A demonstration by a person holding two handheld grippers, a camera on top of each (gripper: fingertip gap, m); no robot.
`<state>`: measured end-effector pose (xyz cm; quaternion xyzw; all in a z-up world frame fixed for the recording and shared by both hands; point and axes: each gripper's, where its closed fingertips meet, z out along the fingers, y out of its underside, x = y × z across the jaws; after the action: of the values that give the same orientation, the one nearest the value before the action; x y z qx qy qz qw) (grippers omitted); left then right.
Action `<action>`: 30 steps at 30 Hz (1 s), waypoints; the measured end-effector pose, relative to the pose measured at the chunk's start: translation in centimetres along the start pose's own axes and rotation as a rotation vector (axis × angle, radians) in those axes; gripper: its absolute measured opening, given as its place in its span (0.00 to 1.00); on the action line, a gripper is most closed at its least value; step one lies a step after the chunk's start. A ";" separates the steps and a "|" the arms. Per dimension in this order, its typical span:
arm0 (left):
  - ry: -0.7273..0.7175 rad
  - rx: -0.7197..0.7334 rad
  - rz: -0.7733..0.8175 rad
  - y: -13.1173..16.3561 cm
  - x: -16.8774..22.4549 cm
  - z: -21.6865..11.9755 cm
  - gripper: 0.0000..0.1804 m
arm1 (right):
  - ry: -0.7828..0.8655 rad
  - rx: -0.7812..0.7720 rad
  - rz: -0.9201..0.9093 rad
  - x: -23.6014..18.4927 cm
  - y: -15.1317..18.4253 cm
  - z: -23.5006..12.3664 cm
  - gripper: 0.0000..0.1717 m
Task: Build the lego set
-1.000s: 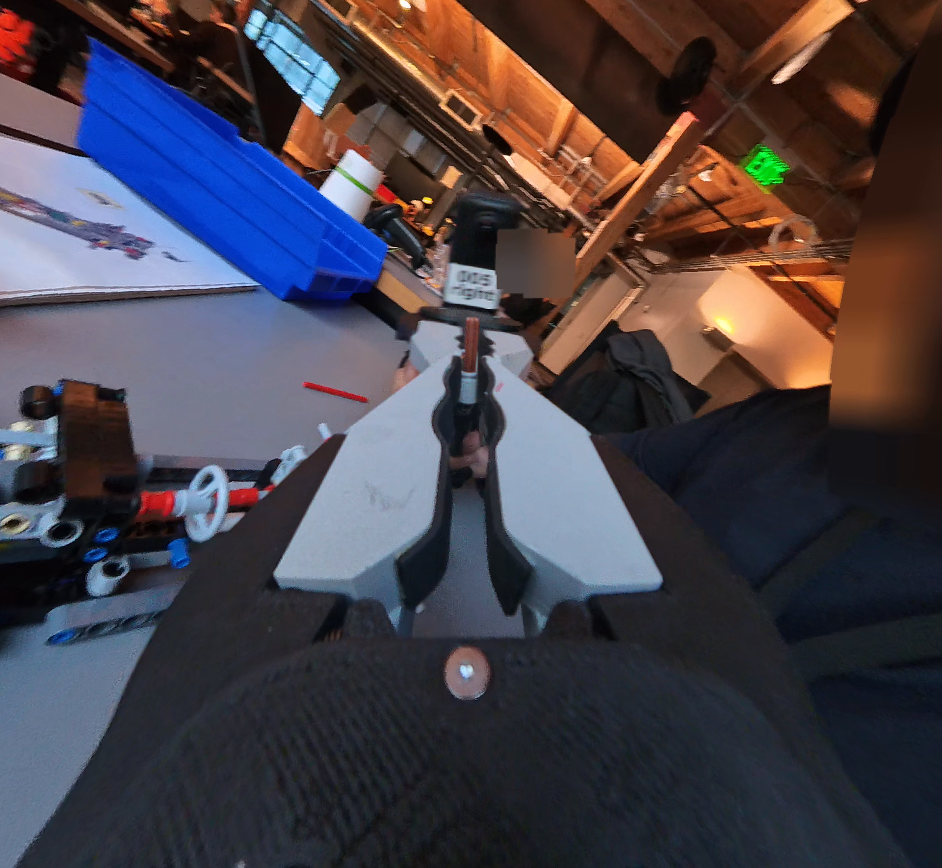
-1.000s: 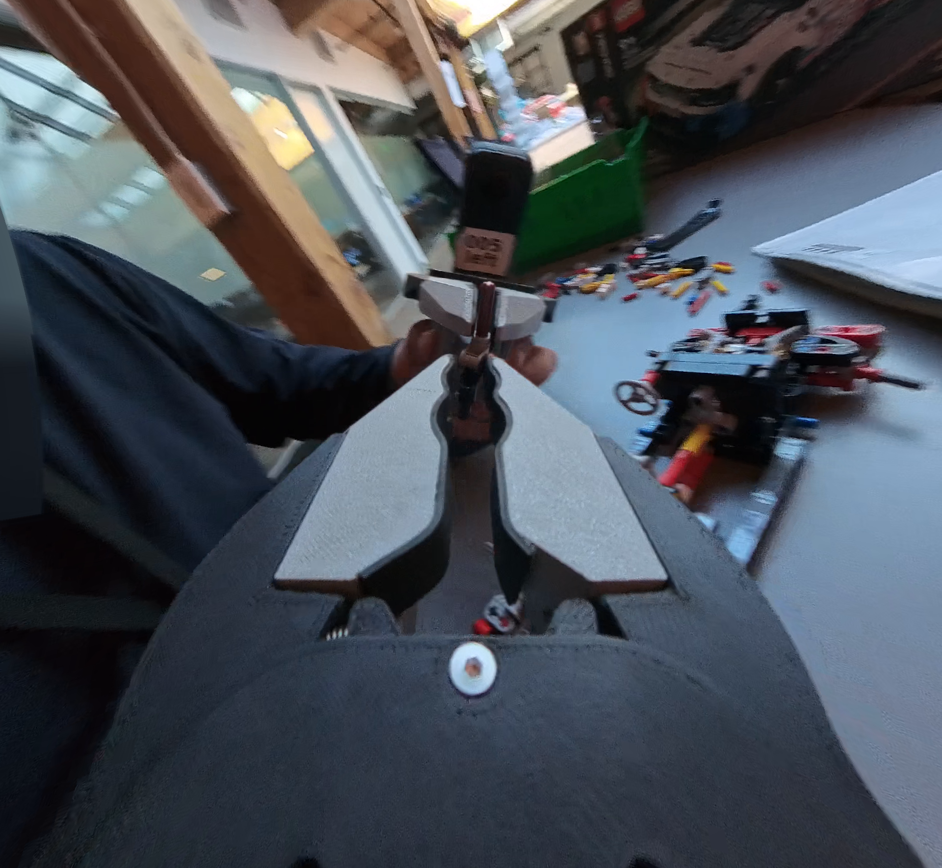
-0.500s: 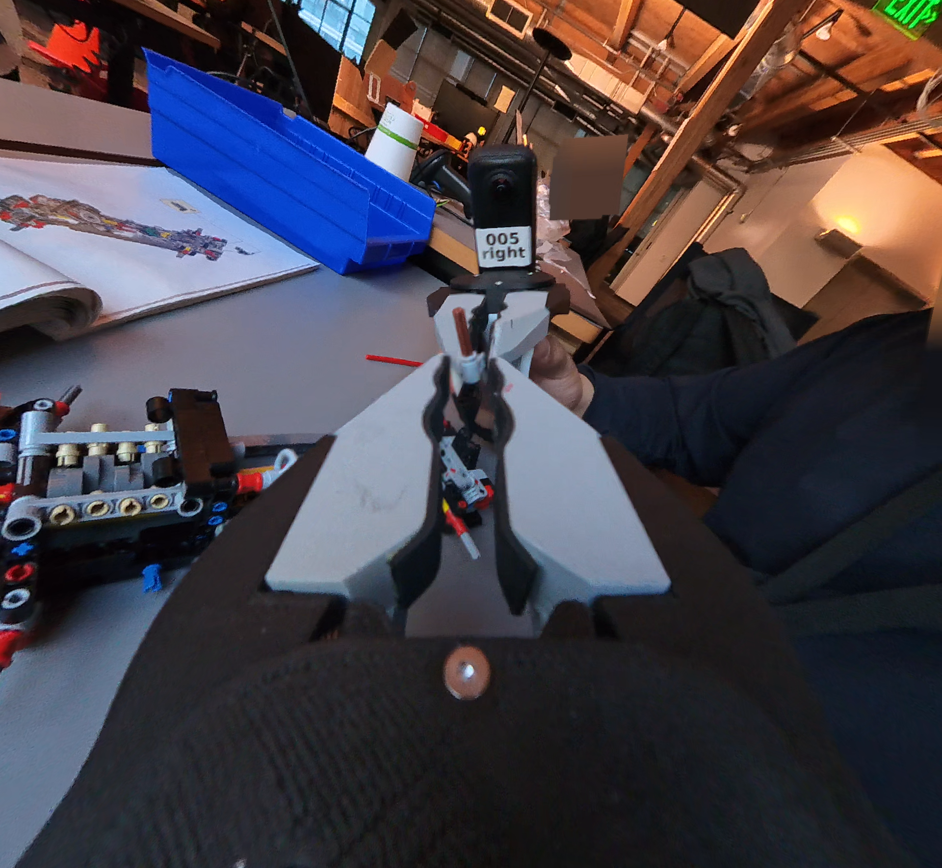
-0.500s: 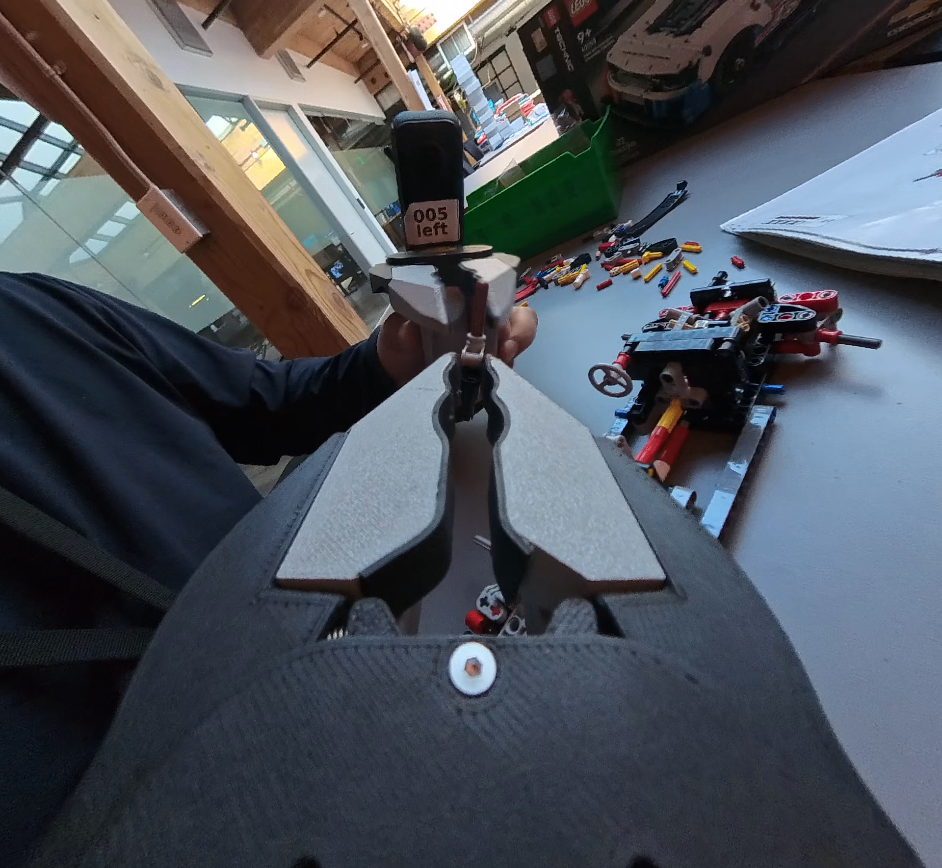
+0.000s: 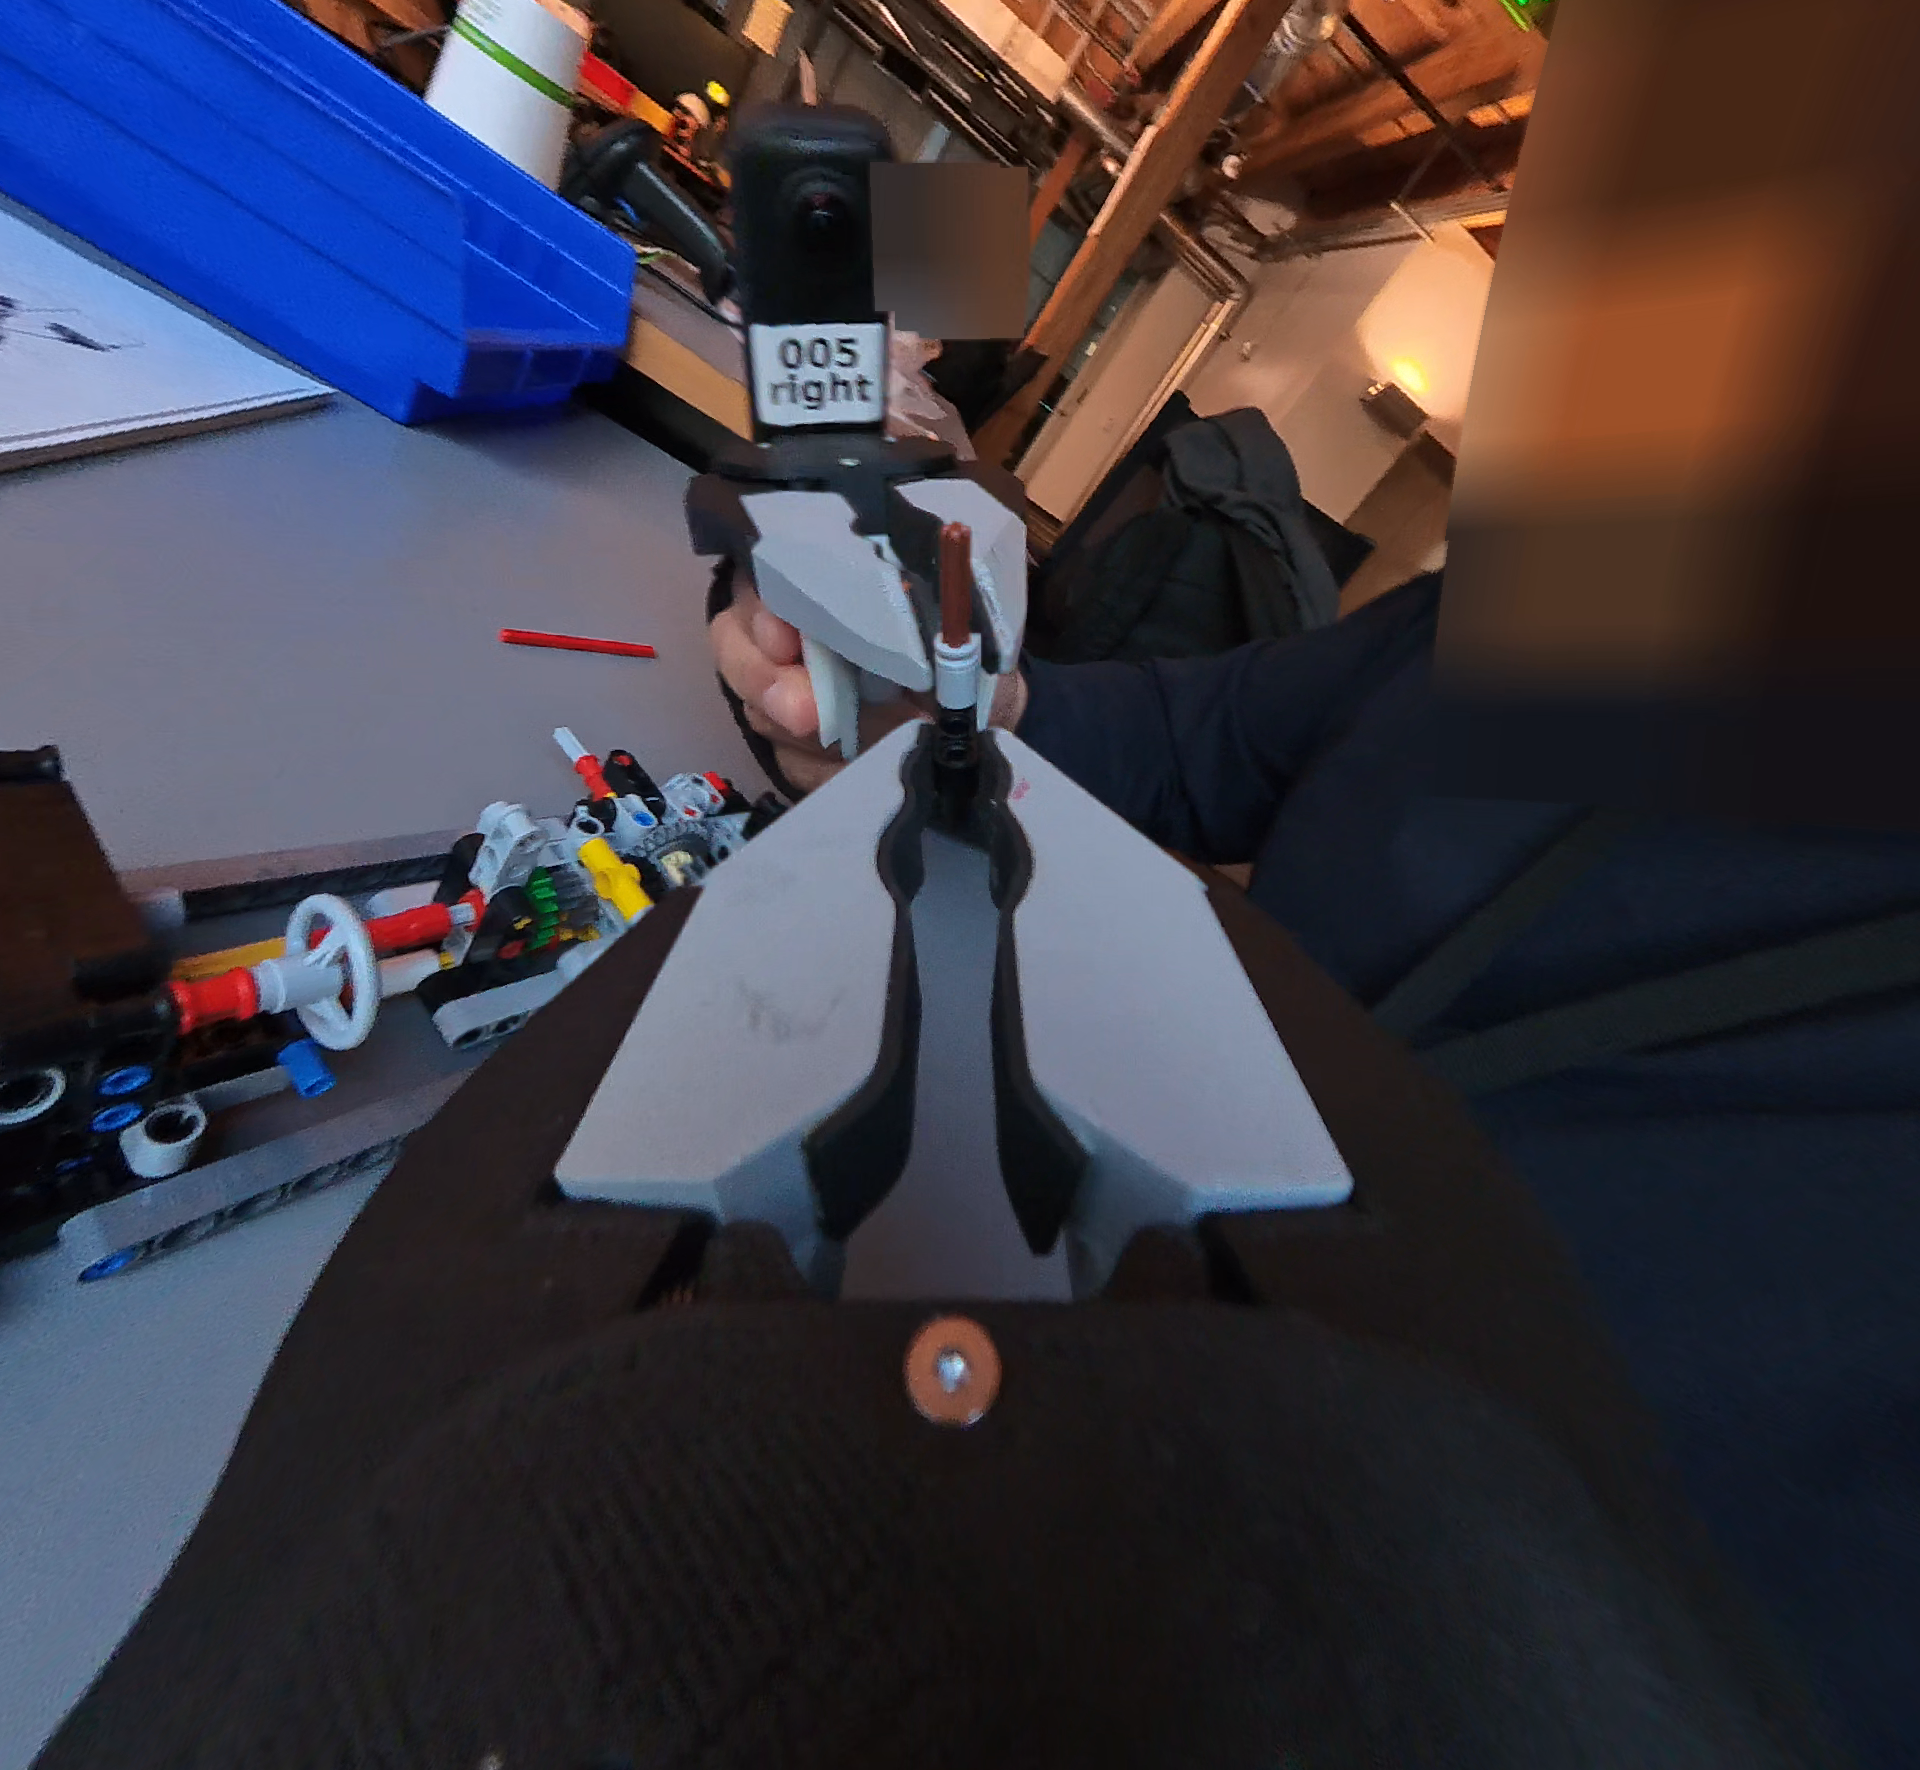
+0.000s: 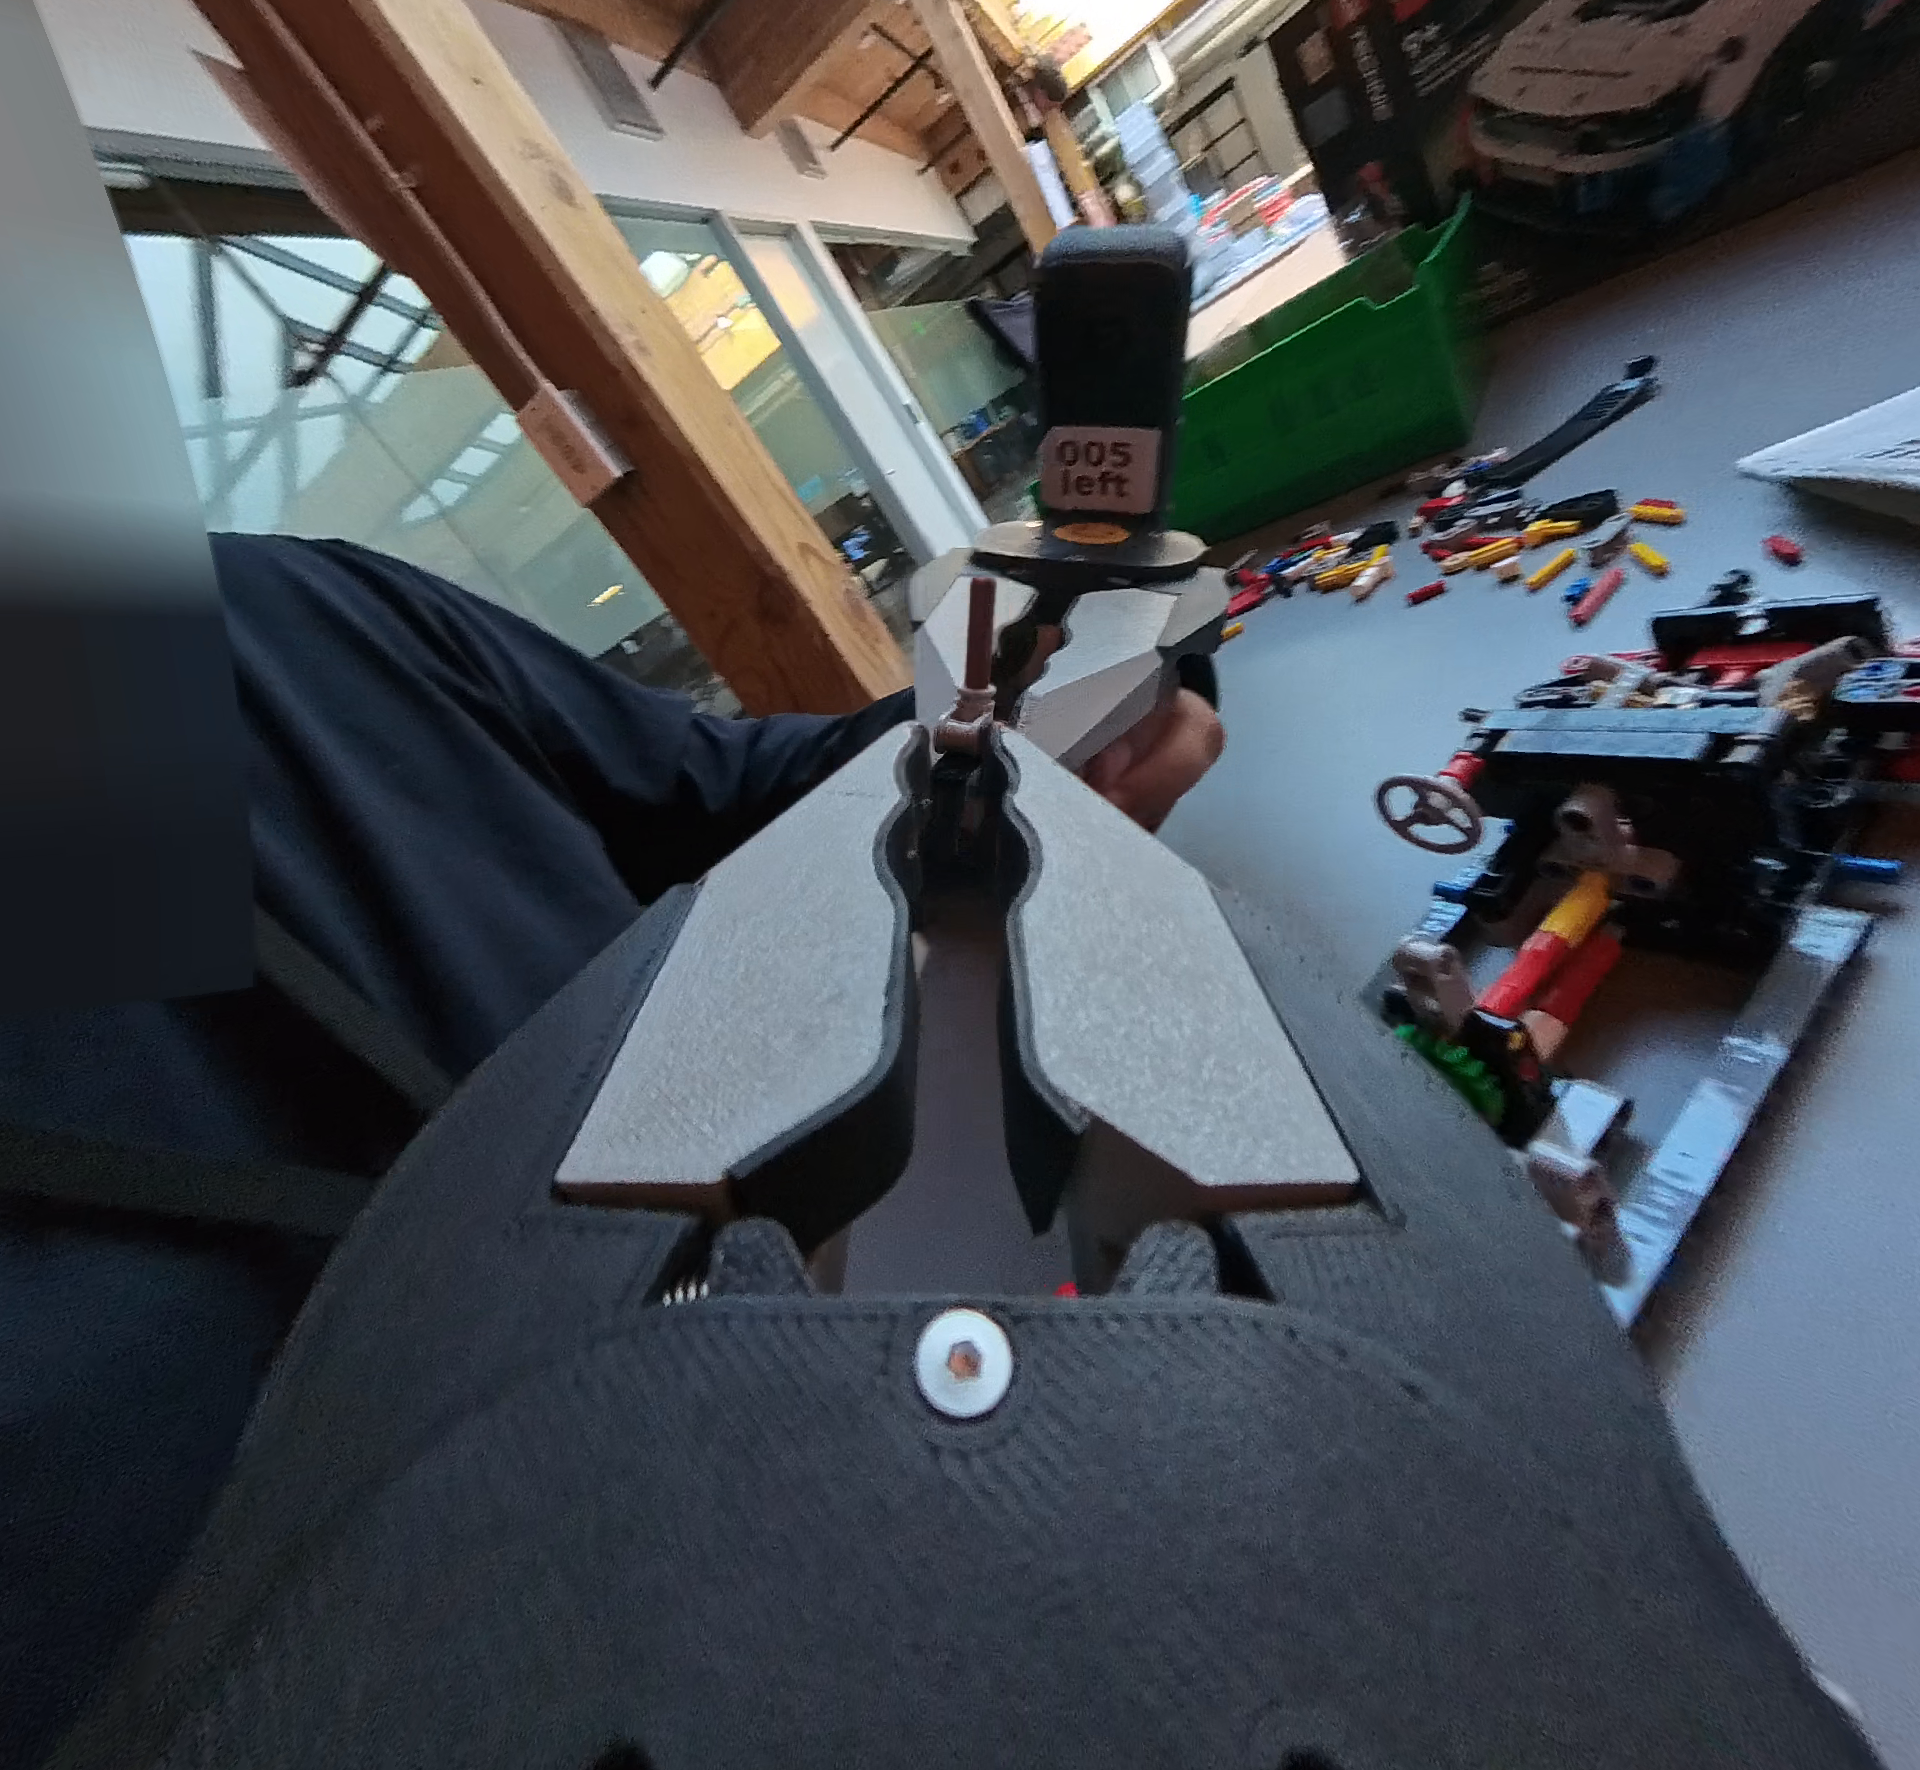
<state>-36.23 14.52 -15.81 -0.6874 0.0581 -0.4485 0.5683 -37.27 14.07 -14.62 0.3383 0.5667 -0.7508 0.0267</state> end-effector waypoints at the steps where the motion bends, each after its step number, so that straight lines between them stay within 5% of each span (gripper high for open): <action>1: 0.016 -0.011 0.003 0.1 0.3 0.0 0.03 | -0.032 -0.004 0.027 -0.3 0.1 0.0 0.05; 7: 0.015 -0.042 -0.009 0.6 0.1 0.0 0.03 | -0.019 -0.036 0.036 0.0 0.6 -0.1 0.04; 14: -0.087 -0.086 0.025 1.2 -1.4 -0.3 0.03 | 0.170 -0.078 -0.041 2.1 1.0 -0.5 0.08; 17: -0.056 -0.102 0.048 1.3 -0.6 -0.1 0.03 | 0.341 -0.080 -0.118 4.0 0.6 -1.7 0.00; 21: -0.181 -0.126 0.086 1.4 -2.2 -0.2 0.03 | 0.285 -0.034 -0.176 2.7 -0.6 -2.0 0.01; 30: -0.129 -0.115 0.079 1.4 -1.5 -0.2 0.03 | 0.125 -0.116 -0.144 1.1 1.0 -0.5 0.09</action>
<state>-36.61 14.76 -17.84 -0.7436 0.0740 -0.3765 0.5476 -37.46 14.52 -16.14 0.3407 0.6324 -0.6943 -0.0431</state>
